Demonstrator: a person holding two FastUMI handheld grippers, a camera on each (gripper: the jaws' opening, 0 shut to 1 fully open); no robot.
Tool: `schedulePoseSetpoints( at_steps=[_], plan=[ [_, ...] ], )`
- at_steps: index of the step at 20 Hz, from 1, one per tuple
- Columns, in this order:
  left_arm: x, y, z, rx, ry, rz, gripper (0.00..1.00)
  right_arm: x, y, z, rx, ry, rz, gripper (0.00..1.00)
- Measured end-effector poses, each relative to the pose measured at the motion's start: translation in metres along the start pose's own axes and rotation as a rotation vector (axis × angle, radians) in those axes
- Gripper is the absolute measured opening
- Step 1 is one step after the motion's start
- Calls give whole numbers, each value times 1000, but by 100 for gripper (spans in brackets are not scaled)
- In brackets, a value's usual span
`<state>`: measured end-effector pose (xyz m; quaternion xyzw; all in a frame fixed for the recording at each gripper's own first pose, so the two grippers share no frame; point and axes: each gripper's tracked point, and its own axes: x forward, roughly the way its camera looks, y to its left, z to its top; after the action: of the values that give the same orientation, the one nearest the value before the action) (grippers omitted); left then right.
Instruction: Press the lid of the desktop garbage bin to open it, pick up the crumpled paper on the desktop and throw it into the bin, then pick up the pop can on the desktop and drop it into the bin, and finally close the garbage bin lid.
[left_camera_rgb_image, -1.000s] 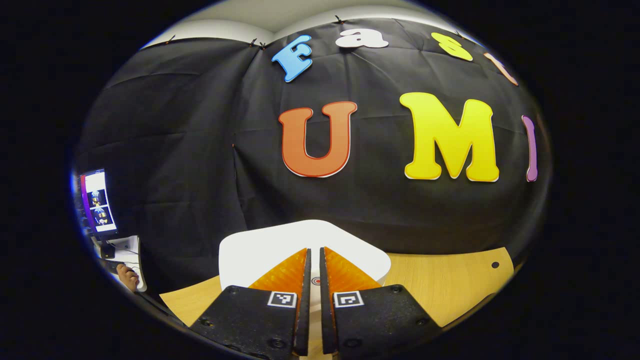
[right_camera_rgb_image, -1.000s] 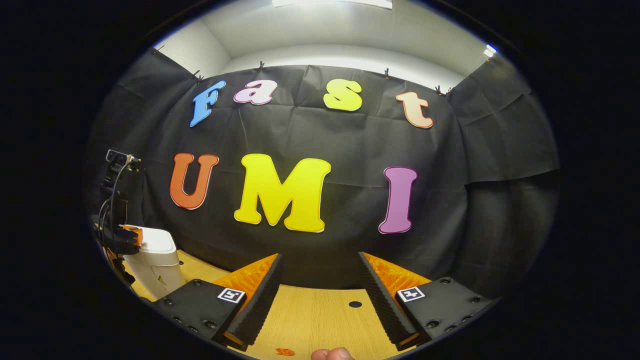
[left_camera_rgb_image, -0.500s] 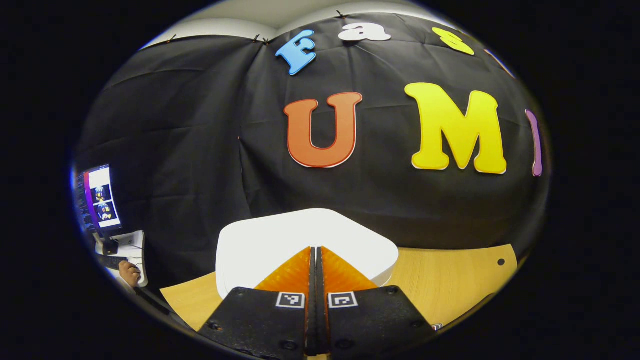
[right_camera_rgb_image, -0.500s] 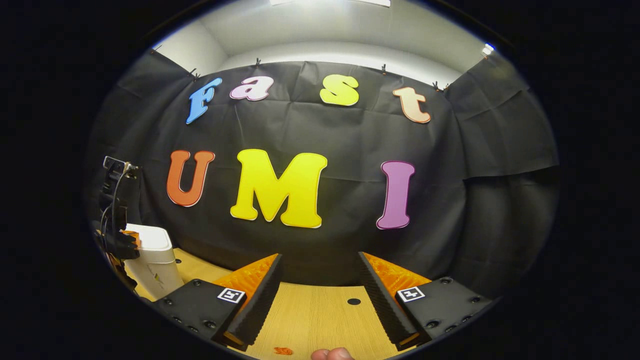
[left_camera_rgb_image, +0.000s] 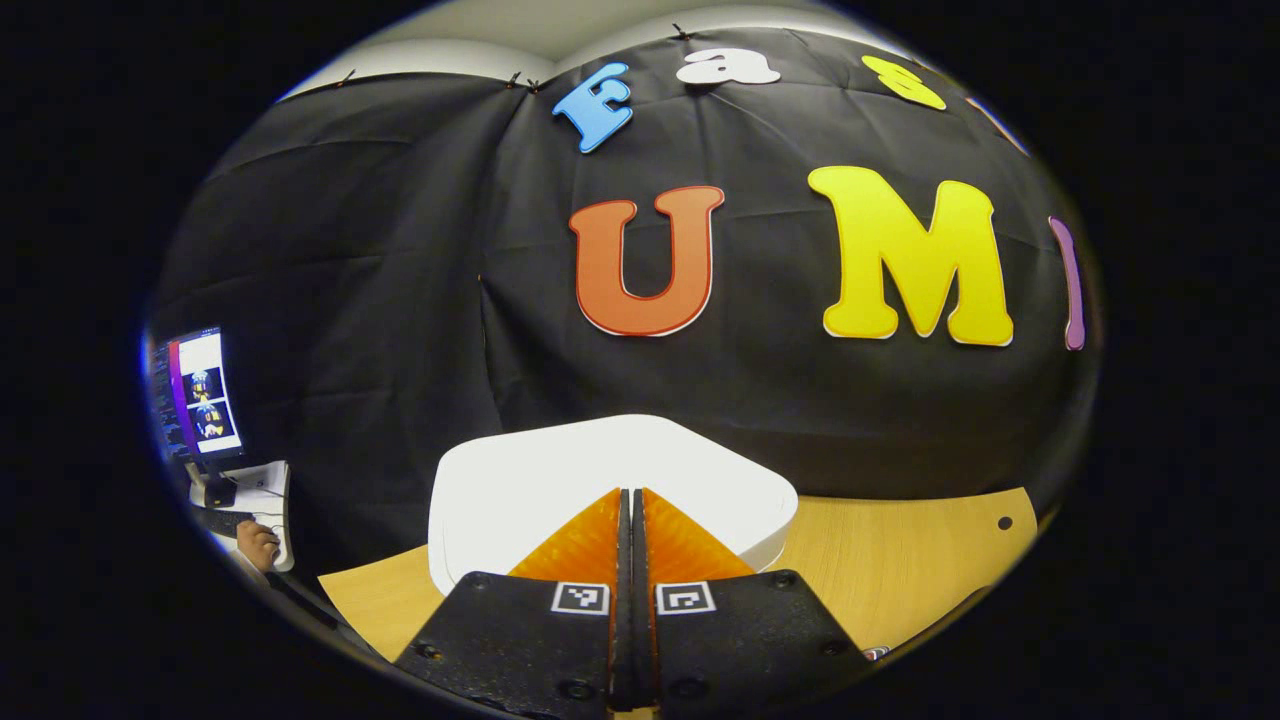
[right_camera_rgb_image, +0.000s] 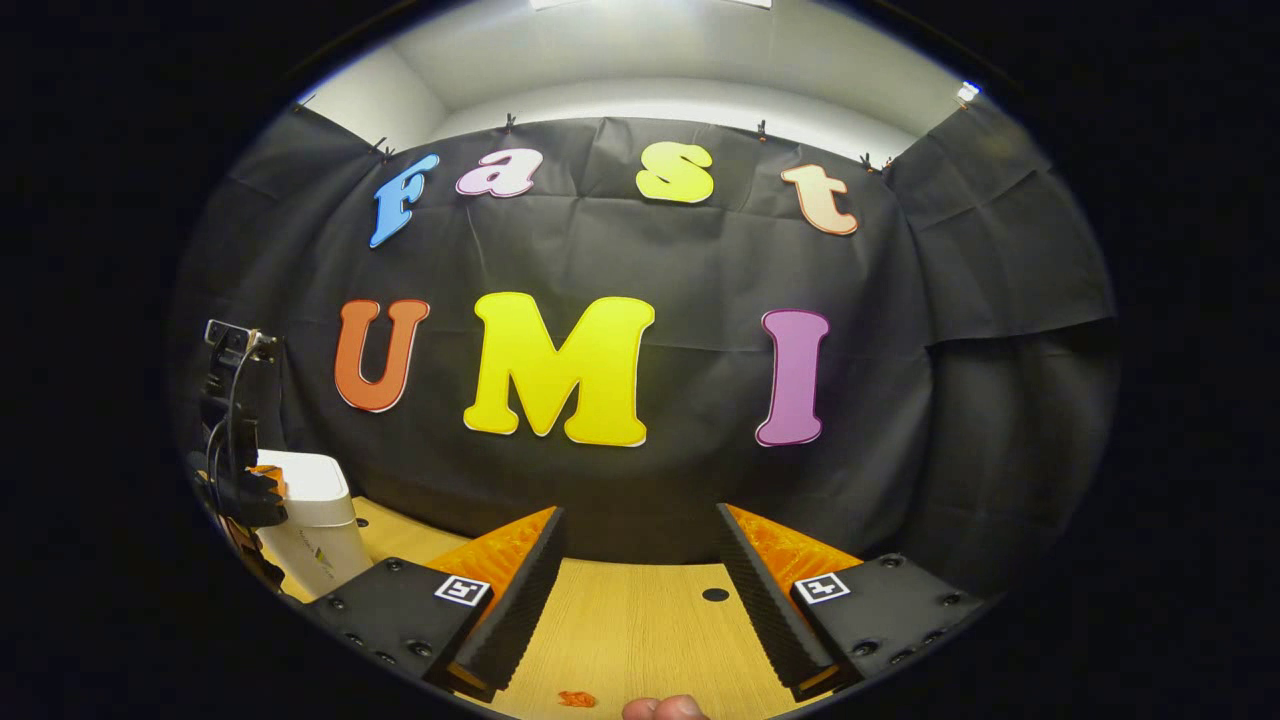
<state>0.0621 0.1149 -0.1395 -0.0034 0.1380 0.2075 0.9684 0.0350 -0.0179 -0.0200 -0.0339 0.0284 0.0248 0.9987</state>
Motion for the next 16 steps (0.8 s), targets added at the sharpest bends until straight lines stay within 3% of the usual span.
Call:
schedulePoseSetpoints(
  at_steps=[4,7,12,16],
  plan=[
    [-8,-10,17,-3,-19,-65,3,-4,1,7,5,-19,1,93],
    [-23,-18,50,4,-107,-109,3,-6,-3,12,15,-34,-15,93],
    [-42,-30,86,2,-187,-205,8,-15,-7,15,26,-46,-33,93],
    [-52,-39,89,-4,-187,-258,16,-20,-12,18,31,-58,-47,93]
  ],
)
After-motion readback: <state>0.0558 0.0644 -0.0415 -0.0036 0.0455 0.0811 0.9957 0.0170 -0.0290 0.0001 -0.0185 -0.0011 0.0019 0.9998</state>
